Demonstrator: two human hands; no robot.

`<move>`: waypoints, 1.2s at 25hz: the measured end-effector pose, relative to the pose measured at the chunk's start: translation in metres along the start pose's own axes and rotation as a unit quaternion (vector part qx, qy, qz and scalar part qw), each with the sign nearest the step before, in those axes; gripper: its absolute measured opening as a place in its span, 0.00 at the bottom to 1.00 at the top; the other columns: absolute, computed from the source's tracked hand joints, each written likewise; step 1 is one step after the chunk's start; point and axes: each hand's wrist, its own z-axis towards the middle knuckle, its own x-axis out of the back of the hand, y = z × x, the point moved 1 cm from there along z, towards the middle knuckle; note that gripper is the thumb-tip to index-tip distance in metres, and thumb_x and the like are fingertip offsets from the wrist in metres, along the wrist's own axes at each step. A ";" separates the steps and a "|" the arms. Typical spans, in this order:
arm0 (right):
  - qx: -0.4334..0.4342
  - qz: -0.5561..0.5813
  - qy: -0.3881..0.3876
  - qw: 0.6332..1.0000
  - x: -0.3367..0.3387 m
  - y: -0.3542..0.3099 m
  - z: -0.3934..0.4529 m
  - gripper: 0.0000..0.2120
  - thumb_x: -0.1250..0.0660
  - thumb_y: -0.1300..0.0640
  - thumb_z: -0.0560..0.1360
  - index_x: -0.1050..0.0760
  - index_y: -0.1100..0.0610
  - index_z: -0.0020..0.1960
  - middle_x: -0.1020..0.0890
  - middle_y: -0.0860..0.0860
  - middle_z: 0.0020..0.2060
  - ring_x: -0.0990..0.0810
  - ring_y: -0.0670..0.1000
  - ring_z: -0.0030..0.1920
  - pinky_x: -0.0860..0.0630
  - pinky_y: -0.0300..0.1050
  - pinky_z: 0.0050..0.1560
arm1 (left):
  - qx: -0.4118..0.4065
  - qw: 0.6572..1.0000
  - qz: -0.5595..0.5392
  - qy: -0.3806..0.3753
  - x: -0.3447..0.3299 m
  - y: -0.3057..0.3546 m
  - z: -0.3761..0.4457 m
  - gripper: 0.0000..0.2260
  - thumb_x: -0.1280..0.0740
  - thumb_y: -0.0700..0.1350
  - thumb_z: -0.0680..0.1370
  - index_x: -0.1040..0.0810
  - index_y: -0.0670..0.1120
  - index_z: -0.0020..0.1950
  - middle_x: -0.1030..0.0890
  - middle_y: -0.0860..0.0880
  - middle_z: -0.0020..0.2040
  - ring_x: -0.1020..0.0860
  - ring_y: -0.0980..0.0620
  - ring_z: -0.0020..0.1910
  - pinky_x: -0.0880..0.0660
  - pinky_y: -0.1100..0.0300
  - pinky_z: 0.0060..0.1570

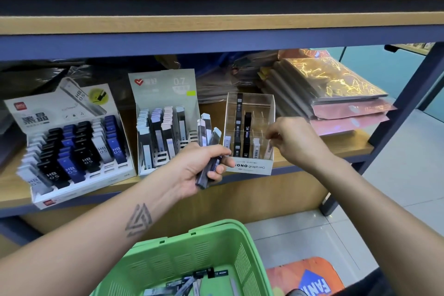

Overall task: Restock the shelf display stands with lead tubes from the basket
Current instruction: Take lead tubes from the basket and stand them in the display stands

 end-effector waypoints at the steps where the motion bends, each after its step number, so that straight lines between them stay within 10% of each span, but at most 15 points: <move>1: -0.002 -0.016 -0.006 1.000 -0.005 -0.001 -0.001 0.09 0.30 0.63 0.75 0.15 0.51 0.49 0.15 0.49 0.47 0.17 0.56 0.49 0.22 0.48 0.46 | 0.002 1.000 -0.001 -0.002 -0.001 -0.001 0.000 0.08 0.32 0.34 0.78 0.29 0.36 0.54 0.20 0.36 0.37 0.31 0.52 0.25 0.37 0.66 0.19; 6: 0.000 -0.051 0.034 0.998 -0.018 -0.004 -0.003 0.09 0.30 0.64 0.75 0.17 0.50 0.46 0.16 0.49 0.43 0.20 0.55 0.48 0.34 0.45 0.41 | 0.021 0.999 -0.020 -0.029 -0.005 -0.004 0.000 0.10 0.32 0.33 0.77 0.29 0.37 0.57 0.20 0.36 0.38 0.31 0.52 0.24 0.36 0.66 0.19; 16: 0.015 -0.077 0.074 0.994 -0.025 -0.006 -0.007 0.09 0.29 0.64 0.76 0.16 0.57 0.54 0.22 0.51 0.48 0.24 0.56 0.52 0.24 0.50 0.40 | 0.050 0.995 -0.053 -0.071 -0.005 -0.003 -0.007 0.08 0.39 0.33 0.77 0.28 0.36 0.56 0.21 0.38 0.39 0.31 0.52 0.28 0.35 0.66 0.20; 19: 0.002 0.122 0.080 0.989 -0.011 -0.028 -0.007 0.07 0.29 0.61 0.76 0.15 0.54 0.51 0.17 0.46 0.45 0.21 0.47 0.46 0.26 0.40 0.45 | 0.055 0.992 -0.073 -0.086 -0.005 -0.002 -0.010 0.09 0.44 0.32 0.77 0.29 0.36 0.55 0.20 0.37 0.41 0.30 0.51 0.30 0.34 0.66 0.22; 22: -0.039 0.365 -0.071 0.927 0.000 -0.052 -0.012 0.05 0.28 0.59 0.77 0.14 0.53 0.51 0.14 0.45 0.40 0.19 0.41 0.41 0.27 0.31 0.41 | 0.034 0.992 -0.070 -0.098 -0.004 0.000 -0.014 0.09 0.44 0.30 0.78 0.27 0.33 0.56 0.19 0.34 0.43 0.27 0.50 0.32 0.31 0.65 0.26; 30: -0.091 0.532 -0.186 0.821 -0.003 -0.062 -0.009 0.04 0.24 0.64 0.73 0.17 0.62 0.47 0.18 0.55 0.36 0.21 0.50 0.36 0.26 0.42 0.40 | 0.003 0.992 -0.054 -0.111 0.008 0.005 -0.027 0.09 0.42 0.30 0.80 0.24 0.30 0.56 0.18 0.30 0.49 0.16 0.42 0.41 0.16 0.51 0.40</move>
